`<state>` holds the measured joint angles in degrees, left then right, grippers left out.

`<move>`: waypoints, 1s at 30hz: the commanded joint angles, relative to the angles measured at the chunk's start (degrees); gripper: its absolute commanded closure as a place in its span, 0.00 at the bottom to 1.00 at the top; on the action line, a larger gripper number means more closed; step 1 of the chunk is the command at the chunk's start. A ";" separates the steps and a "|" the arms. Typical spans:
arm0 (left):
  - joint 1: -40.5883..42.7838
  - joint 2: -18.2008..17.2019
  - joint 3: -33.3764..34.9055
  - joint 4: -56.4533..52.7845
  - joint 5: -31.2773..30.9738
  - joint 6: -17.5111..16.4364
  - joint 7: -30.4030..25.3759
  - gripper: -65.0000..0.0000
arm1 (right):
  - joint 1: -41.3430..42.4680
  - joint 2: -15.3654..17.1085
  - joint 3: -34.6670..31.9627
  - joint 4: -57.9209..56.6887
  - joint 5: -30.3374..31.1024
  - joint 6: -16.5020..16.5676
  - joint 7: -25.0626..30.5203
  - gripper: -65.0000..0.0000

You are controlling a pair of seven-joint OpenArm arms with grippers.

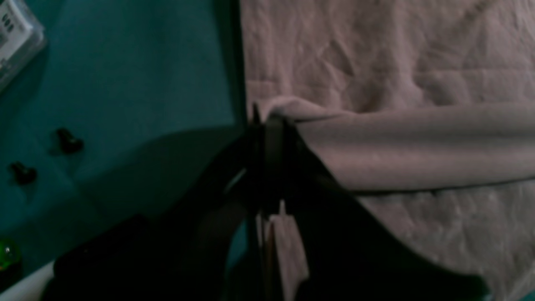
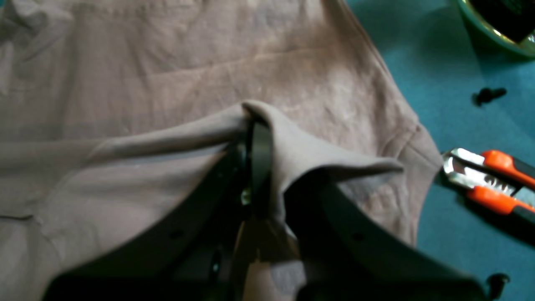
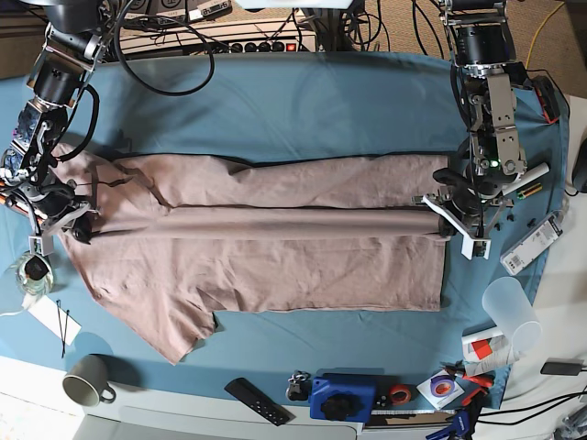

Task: Fold the T-shirt properly
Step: 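Release the fold and regrasp the folded edge with both grippers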

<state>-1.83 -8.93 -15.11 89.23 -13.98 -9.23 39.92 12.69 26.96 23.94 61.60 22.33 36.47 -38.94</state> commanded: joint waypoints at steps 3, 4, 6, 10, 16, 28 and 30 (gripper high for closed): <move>-1.22 -0.61 -0.39 0.98 0.28 0.22 -1.46 0.75 | 1.44 1.49 0.44 0.96 0.57 1.38 2.27 0.89; -1.22 -0.63 -0.39 0.98 0.31 0.24 -1.44 0.70 | 1.44 1.49 0.44 0.96 0.61 2.16 2.45 0.85; -1.22 -0.66 -0.39 0.98 0.33 0.24 -1.36 0.65 | 1.44 1.49 0.44 1.07 1.20 2.69 2.25 0.80; -1.70 -0.87 -0.55 1.53 0.33 0.28 0.90 0.63 | 1.46 1.46 2.05 2.40 5.73 2.67 -1.64 0.80; -4.48 -1.57 -0.55 6.62 0.24 0.42 12.02 0.63 | 1.44 1.46 8.96 9.35 13.09 2.69 -10.25 0.80; 6.19 -1.20 -1.46 19.78 -4.90 0.39 17.27 0.63 | 1.09 1.49 16.59 12.66 15.80 2.71 -18.29 0.80; 9.40 -0.37 -3.08 22.53 -5.16 0.39 15.98 0.61 | 0.94 1.46 16.61 12.66 15.80 2.71 -18.56 0.80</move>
<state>8.27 -9.02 -18.09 110.78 -18.68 -8.80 57.10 12.58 26.81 40.34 73.14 36.75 38.85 -58.52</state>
